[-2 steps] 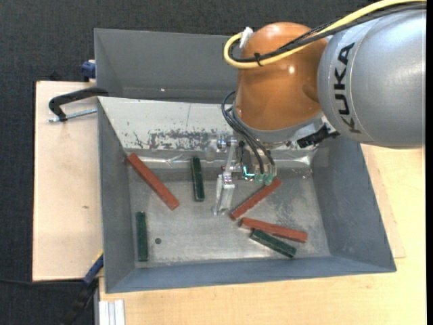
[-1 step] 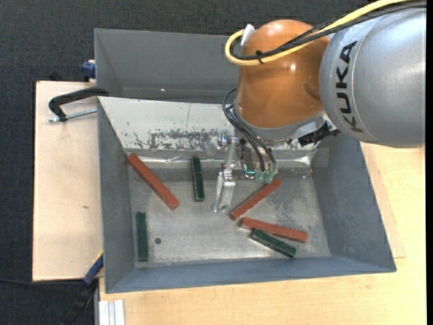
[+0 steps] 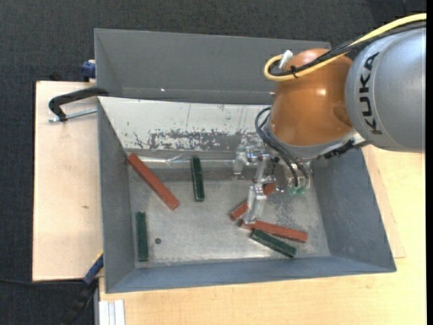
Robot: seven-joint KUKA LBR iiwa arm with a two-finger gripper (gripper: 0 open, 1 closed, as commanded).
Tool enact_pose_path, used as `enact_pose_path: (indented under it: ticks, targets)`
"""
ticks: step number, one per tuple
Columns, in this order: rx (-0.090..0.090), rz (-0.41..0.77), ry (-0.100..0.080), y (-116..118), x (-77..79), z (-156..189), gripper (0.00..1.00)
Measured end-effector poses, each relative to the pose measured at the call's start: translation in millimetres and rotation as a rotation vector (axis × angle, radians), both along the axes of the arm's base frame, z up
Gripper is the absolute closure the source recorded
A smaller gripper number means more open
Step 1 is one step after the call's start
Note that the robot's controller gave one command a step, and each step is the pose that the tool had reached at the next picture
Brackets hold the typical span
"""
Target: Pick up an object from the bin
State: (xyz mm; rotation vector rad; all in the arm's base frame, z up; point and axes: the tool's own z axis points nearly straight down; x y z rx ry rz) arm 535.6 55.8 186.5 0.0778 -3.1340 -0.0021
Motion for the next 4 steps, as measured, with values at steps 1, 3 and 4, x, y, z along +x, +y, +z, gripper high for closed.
enact_pose_path:
  ticks: [1,3,4]
  targets:
    - [-0.002,-0.045,-0.014,-28.9,0.7,19.3,0.00]
    - [0.000,0.197,-0.013,-45.1,-2.6,-61.9,0.00]
    - [0.000,0.262,0.000,-51.1,3.3,-112.7,1.00]
